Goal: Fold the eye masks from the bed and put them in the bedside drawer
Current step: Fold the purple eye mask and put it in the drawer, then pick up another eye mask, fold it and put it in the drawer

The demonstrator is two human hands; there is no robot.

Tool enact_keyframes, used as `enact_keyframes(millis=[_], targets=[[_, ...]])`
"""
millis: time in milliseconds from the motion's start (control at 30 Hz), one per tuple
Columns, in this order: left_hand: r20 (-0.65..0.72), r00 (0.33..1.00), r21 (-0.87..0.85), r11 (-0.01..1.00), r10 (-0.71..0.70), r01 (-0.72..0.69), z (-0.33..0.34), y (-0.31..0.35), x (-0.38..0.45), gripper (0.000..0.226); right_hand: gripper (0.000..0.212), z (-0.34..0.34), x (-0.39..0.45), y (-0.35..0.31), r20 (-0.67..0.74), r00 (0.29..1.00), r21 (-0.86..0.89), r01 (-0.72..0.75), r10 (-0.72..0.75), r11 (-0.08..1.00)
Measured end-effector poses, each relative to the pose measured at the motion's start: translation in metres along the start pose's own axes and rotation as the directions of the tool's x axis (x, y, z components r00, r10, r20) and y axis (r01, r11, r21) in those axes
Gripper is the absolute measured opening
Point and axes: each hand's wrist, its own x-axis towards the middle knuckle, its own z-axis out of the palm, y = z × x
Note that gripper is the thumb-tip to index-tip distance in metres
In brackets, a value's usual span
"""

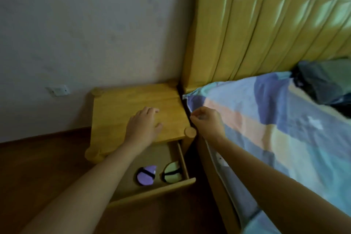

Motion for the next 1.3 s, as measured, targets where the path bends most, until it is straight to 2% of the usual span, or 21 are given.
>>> enact_keyframes(millis=[100,167,267,300,367,500,600,667,767,833,933,1100,1300], targets=[[-0.046,0.997,0.019,0.998,0.065,-0.064,-0.078,0.037,0.006,0.063,0.017,-0.088,-0.009,-0.040,-0.110,0.984,-0.079,0.131,-0.139,0.988],[-0.043,0.989,-0.062,0.988,0.140,-0.142,-0.134,0.069,0.010,0.071,0.031,-0.146,-0.020,-0.069,-0.140,0.975,-0.068,0.166,-0.174,0.984],[-0.058,0.966,-0.234,0.937,0.252,-0.259,-0.208,0.127,0.004,0.079,0.064,-0.227,-0.049,-0.111,-0.072,0.989,0.152,0.141,-0.131,0.978],[-0.067,0.952,-0.277,0.911,0.299,-0.305,-0.227,0.145,0.001,0.080,0.073,-0.252,-0.060,-0.125,-0.038,0.990,0.218,0.137,-0.132,0.966],[-0.074,0.916,-0.332,0.857,0.394,-0.395,-0.255,0.176,-0.006,0.080,0.083,-0.297,-0.086,-0.147,-0.037,0.990,0.243,0.144,-0.139,0.959],[-0.056,0.816,-0.384,0.743,0.575,-0.549,-0.292,0.224,-0.017,0.082,0.087,-0.363,-0.151,-0.181,-0.167,0.979,0.156,0.139,-0.112,0.978],[-0.051,0.688,-0.397,0.617,0.724,-0.679,-0.307,0.258,-0.034,0.085,0.087,-0.391,-0.211,-0.193,-0.306,0.948,0.112,0.128,-0.088,0.986],[-0.054,0.575,-0.387,0.513,0.817,-0.766,-0.311,0.276,-0.055,0.088,0.086,-0.402,-0.254,-0.194,-0.417,0.906,0.026,0.092,-0.072,0.995],[-0.059,0.371,-0.323,0.334,0.927,-0.885,-0.313,0.303,-0.095,0.091,0.082,-0.410,-0.328,-0.188,-0.534,0.845,-0.142,-0.053,-0.031,0.988],[-0.049,0.247,-0.363,0.213,0.968,-0.907,-0.311,0.323,-0.131,0.090,0.078,-0.412,-0.385,-0.181,-0.580,0.814,-0.158,-0.155,0.035,0.975],[-0.041,0.096,-0.439,0.069,0.994,-0.896,-0.300,0.356,-0.196,0.090,0.077,-0.414,-0.480,-0.177,-0.664,0.738,-0.162,-0.302,0.123,0.939],[-0.011,-0.190,-0.441,-0.175,0.982,-0.880,-0.285,0.419,-0.321,0.091,0.077,-0.417,-0.640,-0.183,-0.795,0.560,-0.093,-0.494,0.235,0.864],[-0.058,-0.377,-0.400,-0.368,0.924,-0.839,-0.271,0.487,-0.517,0.085,0.073,-0.422,-0.836,-0.194,-0.888,0.363,-0.030,-0.660,0.283,0.751]])
